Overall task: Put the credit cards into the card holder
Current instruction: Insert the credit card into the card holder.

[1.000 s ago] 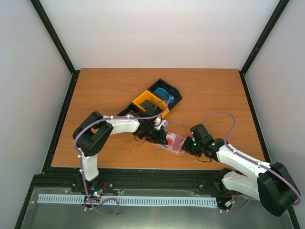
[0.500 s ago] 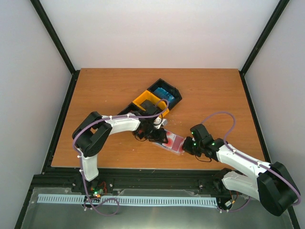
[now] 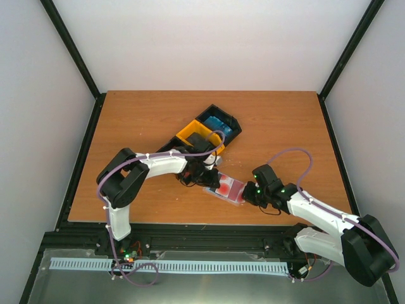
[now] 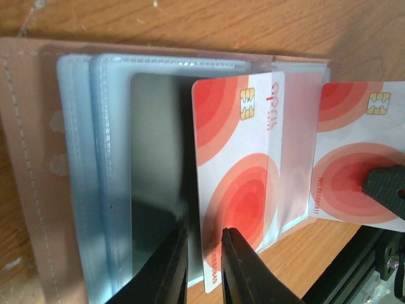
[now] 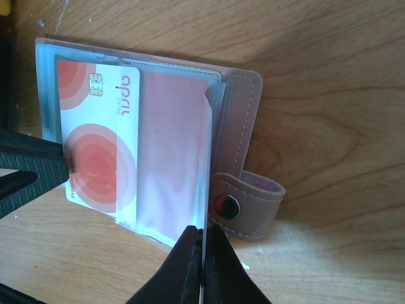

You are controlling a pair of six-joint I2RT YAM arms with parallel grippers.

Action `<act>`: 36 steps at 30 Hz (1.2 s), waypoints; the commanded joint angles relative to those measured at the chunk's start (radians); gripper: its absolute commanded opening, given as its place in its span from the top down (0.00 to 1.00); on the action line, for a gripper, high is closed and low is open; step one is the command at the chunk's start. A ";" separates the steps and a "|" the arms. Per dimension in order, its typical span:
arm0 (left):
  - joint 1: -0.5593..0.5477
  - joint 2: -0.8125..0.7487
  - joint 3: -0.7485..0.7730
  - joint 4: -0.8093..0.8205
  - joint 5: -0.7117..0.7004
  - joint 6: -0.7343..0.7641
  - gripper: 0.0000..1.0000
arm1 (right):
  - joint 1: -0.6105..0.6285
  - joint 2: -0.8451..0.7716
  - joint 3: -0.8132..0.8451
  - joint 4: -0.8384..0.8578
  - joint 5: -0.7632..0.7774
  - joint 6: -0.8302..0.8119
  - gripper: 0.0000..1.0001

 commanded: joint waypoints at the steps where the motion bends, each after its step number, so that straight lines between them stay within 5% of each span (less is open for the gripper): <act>1: -0.025 0.024 0.055 -0.006 -0.026 0.022 0.84 | 0.008 0.003 0.028 -0.065 0.046 -0.018 0.97; 16: -0.090 0.075 0.114 -0.036 -0.011 0.088 0.83 | 0.008 -0.009 0.063 -0.107 0.077 -0.037 0.97; 36: -0.105 0.132 0.207 -0.074 -0.115 0.046 0.59 | 0.008 -0.021 0.049 -0.100 0.078 -0.030 0.97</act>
